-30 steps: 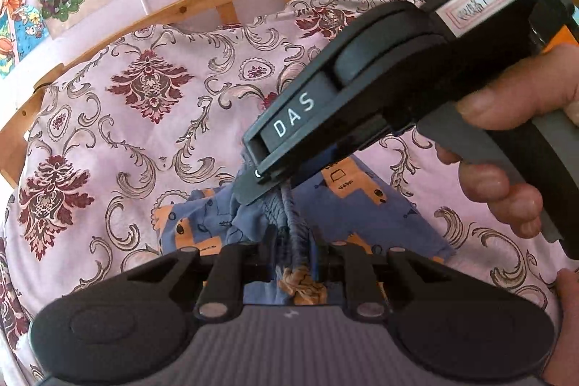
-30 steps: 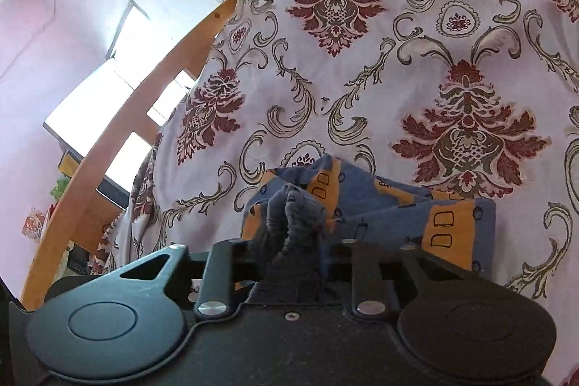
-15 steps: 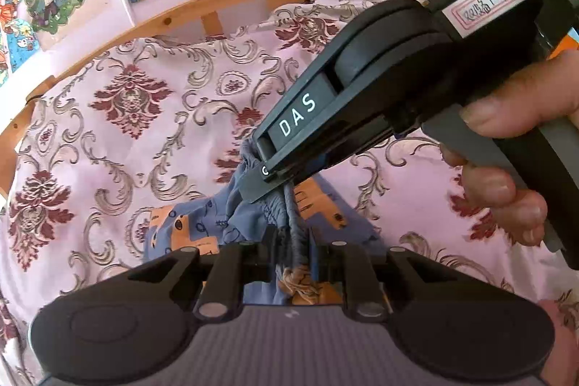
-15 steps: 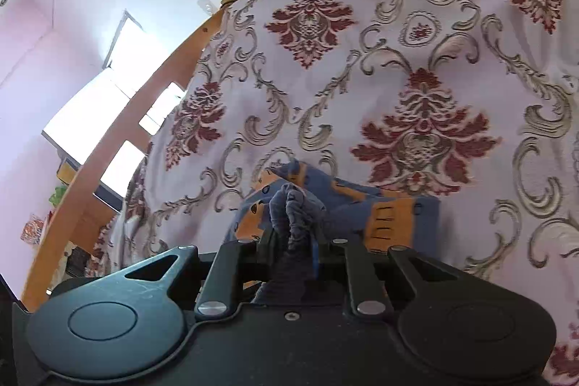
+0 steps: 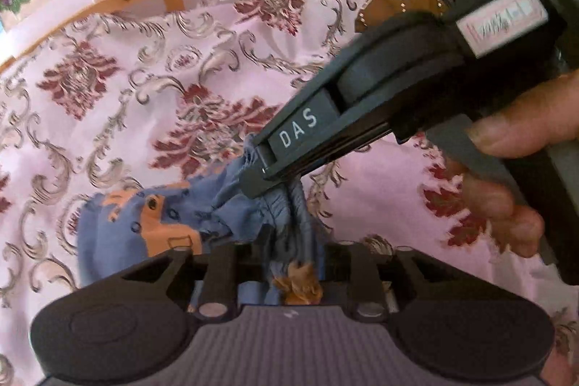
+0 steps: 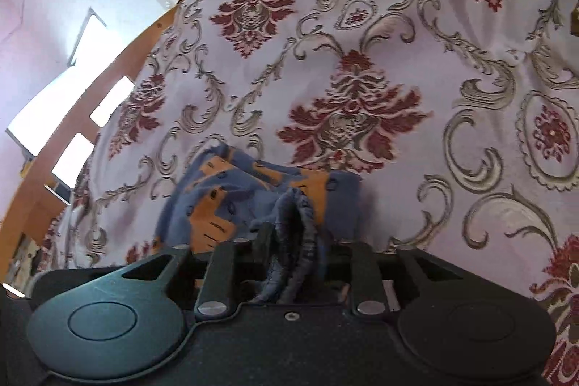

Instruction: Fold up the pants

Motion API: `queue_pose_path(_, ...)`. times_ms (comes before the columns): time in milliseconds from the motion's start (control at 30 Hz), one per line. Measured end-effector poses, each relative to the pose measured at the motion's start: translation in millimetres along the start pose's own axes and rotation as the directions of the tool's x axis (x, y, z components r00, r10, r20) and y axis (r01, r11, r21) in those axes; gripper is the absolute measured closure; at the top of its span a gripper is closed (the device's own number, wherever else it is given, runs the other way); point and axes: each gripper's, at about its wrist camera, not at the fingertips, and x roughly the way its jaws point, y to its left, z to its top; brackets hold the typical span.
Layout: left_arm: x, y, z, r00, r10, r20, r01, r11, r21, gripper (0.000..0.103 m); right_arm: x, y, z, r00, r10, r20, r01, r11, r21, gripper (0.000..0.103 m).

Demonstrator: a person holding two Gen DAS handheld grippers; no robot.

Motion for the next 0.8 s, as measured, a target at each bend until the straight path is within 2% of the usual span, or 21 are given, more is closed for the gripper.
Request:
queue_pose_path(33, -2.9, 4.0, -1.4, 1.0, -0.029, -0.006, 0.029, 0.999, -0.017, 0.051, -1.3, -0.3, -1.5, 1.0, -0.01, 0.01, 0.01, 1.0, -0.001, 0.056)
queue_pose_path(100, -12.4, 12.8, -5.1, 0.997, -0.072, 0.001, 0.072, 0.997, -0.039, 0.036, -7.0, 0.1, -5.0, 0.999, -0.035, 0.038, 0.035, 0.999, 0.004, 0.028)
queue_pose_path(133, -19.4, 18.6, -7.7, 0.996, -0.088, 0.006, 0.088, 0.995, -0.04, 0.028, -11.9, 1.3, -7.1, 0.997, -0.056, 0.06, 0.056, 0.998, 0.005, 0.02)
queue_pose_path(167, -27.3, 25.4, -10.4, 0.995, -0.098, 0.009, 0.098, 0.994, -0.041, 0.025, -18.5, 3.3, -10.6, 0.992, -0.081, 0.093, 0.081, 0.997, 0.005, 0.007)
queue_pose_path(200, -36.7, 34.6, -14.4, 0.994, -0.106, 0.02, 0.107, 0.993, -0.048, 0.016, -25.9, 6.3, -15.1, 0.986, -0.107, 0.13, 0.107, 0.994, 0.007, 0.001)
queue_pose_path(233, -47.1, 46.7, -19.1, 0.993, -0.108, 0.036, 0.111, 0.992, -0.063, 0.007, -32.1, 9.3, -19.2, 0.979, -0.126, 0.159, 0.127, 0.992, 0.008, 0.001)
queue_pose_path(300, -65.5, 74.8, -28.9, 0.993, -0.095, 0.065, 0.102, 0.988, -0.116, 0.0, -42.1, 20.0, -29.6, 0.963, -0.175, 0.206, 0.179, 0.984, -0.002, 0.001)
queue_pose_path(367, -75.5, 104.0, -33.3, 0.995, -0.069, 0.07, 0.081, 0.979, -0.186, 0.0, -48.7, 35.5, -42.4, 0.933, -0.258, 0.251, 0.272, 0.962, -0.022, 0.001)
queue_pose_path(467, -76.9, 146.8, -42.8, 0.999, -0.037, 0.039, 0.047, 0.951, -0.306, 0.0, -48.8, 62.9, -64.1, 0.863, -0.395, 0.316, 0.43, 0.902, -0.048, 0.001)
queue_pose_path(533, -65.4, 171.8, -41.4, 1.0, -0.012, -0.014, 0.006, 0.925, -0.381, 0.0, -41.8, 77.3, -75.4, 0.809, -0.469, 0.354, 0.521, 0.851, -0.063, 0.001)
queue_pose_path(567, -58.5, 181.9, -40.2, 0.999, -0.004, -0.031, -0.009, 0.912, -0.409, 0.0, -36.0, 84.2, -80.6, 0.774, -0.513, 0.371, 0.572, 0.818, -0.06, 0.001)
queue_pose_path(600, -51.3, 192.0, -38.1, 0.999, 0.003, -0.036, -0.019, 0.898, -0.441, 0.0, -32.1, 87.1, -83.1, 0.753, -0.541, 0.375, 0.6, 0.798, -0.055, 0.001)
queue_pose_path(633, -42.8, 202.0, -37.2, 1.0, 0.008, -0.024, -0.018, 0.88, -0.474, 0.0, -26.9, 88.7, -84.8, 0.747, -0.552, 0.369, 0.612, 0.788, -0.06, 0.001)
queue_pose_path(700, -25.8, 214.4, -36.8, 1.0, -0.004, 0.0, 0.004, 0.857, -0.516, 0.0, -16.0, 89.6, -87.3, 0.764, -0.546, 0.345, 0.608, 0.787, -0.101, 0.001)
queue_pose_path(733, -16.2, 217.6, -38.5, 1.0, -0.01, -0.003, 0.006, 0.847, -0.532, 0.0, -12.1, 90.0, -89.1, 0.761, -0.552, 0.342, 0.618, 0.777, -0.119, 0.001)
queue_pose_path(800, -1.1, 221.0, -45.3, 0.999, -0.027, -0.028, 0.007, 0.827, -0.563, 0.0, -6.0, 89.3, -94.4, 0.74, -0.581, 0.339, 0.651, 0.744, -0.147, 0.001)
